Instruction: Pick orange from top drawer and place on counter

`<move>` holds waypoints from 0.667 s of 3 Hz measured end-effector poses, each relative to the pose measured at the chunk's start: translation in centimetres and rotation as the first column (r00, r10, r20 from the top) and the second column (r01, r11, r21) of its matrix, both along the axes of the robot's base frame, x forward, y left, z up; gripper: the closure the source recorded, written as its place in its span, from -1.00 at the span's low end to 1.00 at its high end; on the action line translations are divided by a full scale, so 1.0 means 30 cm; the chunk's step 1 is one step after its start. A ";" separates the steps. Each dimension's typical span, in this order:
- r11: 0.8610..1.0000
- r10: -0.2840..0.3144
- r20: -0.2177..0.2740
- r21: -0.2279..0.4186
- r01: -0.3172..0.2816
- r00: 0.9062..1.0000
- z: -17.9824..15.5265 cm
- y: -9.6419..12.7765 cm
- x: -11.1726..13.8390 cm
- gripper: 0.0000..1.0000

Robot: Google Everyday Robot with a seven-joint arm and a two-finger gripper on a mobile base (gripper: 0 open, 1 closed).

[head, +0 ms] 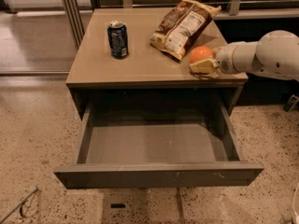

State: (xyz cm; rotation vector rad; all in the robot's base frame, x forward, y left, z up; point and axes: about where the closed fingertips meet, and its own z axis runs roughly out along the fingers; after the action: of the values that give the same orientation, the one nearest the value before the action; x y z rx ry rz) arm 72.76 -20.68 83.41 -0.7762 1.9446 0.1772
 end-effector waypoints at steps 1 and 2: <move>1.000 0.000 0.000 0.000 0.000 1.000 0.000 0.000 0.000 0.62; 1.000 0.000 0.000 0.000 0.000 1.000 0.000 0.000 0.000 0.15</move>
Offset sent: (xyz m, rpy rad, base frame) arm 0.0000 0.0000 0.0000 0.0000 0.0000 0.0000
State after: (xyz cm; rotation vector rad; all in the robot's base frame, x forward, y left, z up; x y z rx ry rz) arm 72.76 -20.68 83.40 -0.7763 1.9446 0.1773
